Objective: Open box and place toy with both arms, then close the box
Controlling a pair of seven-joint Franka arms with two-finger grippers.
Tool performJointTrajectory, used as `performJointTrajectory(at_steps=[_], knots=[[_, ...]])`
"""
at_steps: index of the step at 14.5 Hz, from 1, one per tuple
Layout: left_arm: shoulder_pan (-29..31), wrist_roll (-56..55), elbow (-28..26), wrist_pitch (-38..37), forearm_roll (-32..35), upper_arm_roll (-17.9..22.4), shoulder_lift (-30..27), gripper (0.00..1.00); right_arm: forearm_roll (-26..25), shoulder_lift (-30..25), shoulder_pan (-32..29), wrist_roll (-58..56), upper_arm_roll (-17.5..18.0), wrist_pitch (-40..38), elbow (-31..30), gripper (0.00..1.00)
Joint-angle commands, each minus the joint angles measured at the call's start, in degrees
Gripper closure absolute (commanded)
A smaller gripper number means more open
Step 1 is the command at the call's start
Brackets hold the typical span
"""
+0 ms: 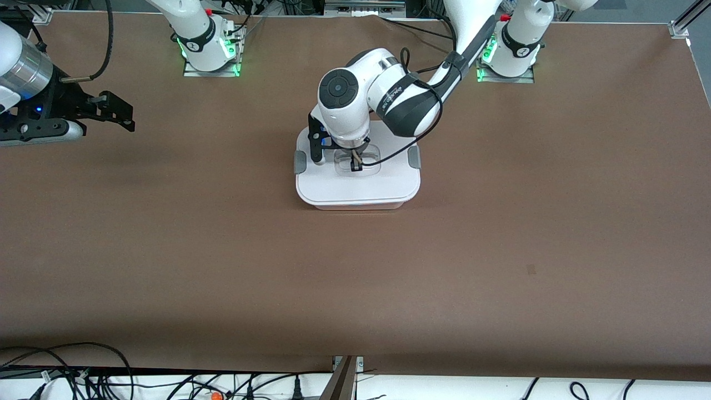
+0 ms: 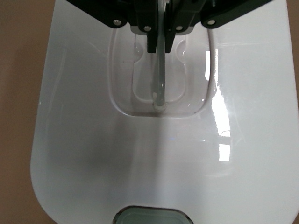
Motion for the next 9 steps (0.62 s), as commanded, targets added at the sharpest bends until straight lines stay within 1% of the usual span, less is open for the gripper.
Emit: performJointTrajectory(at_steps=[1, 8, 9], knots=[[-0.71, -0.78, -2.81, -1.94, 1.51, 0.27, -2.63, 1.0, 0.28, 0.5, -1.09, 0.85, 1.08, -1.34, 1.54, 0.0], [-0.63, 0.01, -3.87, -1.94, 2.04, 0.27, -2.9, 1.0, 0.28, 0.85, -1.18, 0.76, 0.99, -1.16, 1.62, 0.0], [-0.63, 0.01, -4.13, -1.68, 3.0, 0.27, -2.81, 1.0, 0.28, 0.85, -1.18, 0.76, 0.99, -1.16, 1.62, 0.0]])
